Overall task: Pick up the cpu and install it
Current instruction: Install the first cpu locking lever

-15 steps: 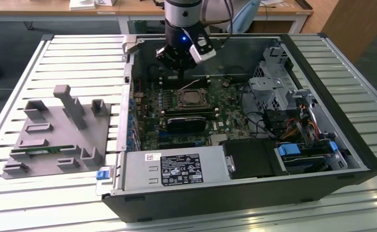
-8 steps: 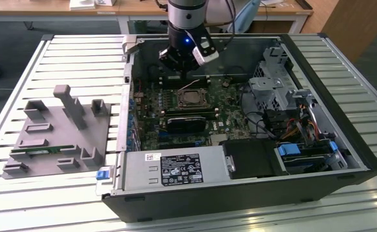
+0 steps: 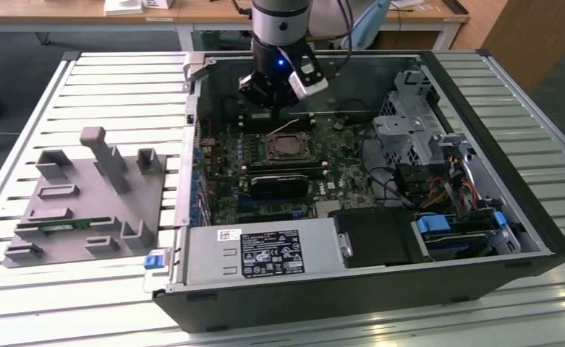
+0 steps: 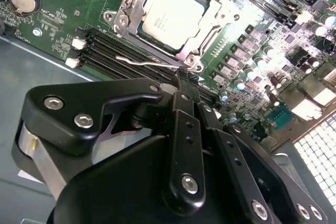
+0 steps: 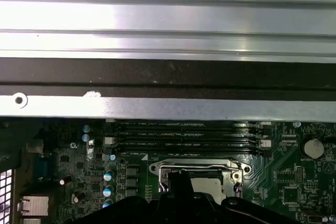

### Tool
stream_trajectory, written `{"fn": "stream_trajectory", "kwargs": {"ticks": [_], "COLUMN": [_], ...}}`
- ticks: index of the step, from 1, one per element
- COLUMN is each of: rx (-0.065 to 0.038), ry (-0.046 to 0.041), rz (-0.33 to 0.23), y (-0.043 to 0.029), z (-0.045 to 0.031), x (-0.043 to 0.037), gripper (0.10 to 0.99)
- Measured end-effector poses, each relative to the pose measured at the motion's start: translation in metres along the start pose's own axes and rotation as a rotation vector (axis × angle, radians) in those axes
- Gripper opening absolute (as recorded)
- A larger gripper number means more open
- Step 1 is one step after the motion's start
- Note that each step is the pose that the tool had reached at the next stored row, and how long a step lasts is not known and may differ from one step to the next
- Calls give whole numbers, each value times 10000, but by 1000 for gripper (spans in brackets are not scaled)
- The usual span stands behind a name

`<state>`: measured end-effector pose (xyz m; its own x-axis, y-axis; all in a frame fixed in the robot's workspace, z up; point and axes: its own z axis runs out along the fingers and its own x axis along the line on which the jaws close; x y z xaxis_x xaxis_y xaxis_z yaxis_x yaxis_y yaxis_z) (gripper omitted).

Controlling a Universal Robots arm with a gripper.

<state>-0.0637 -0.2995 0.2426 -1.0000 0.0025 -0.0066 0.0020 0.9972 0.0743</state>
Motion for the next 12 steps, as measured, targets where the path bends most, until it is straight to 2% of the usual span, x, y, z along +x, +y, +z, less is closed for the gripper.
{"fn": "stream_trajectory", "kwargs": {"ticks": [12], "rx": [-2], "ry": [-1], "rz": [1], "y": [-3], "z": [52], "x": [-43], "gripper": [106]}}
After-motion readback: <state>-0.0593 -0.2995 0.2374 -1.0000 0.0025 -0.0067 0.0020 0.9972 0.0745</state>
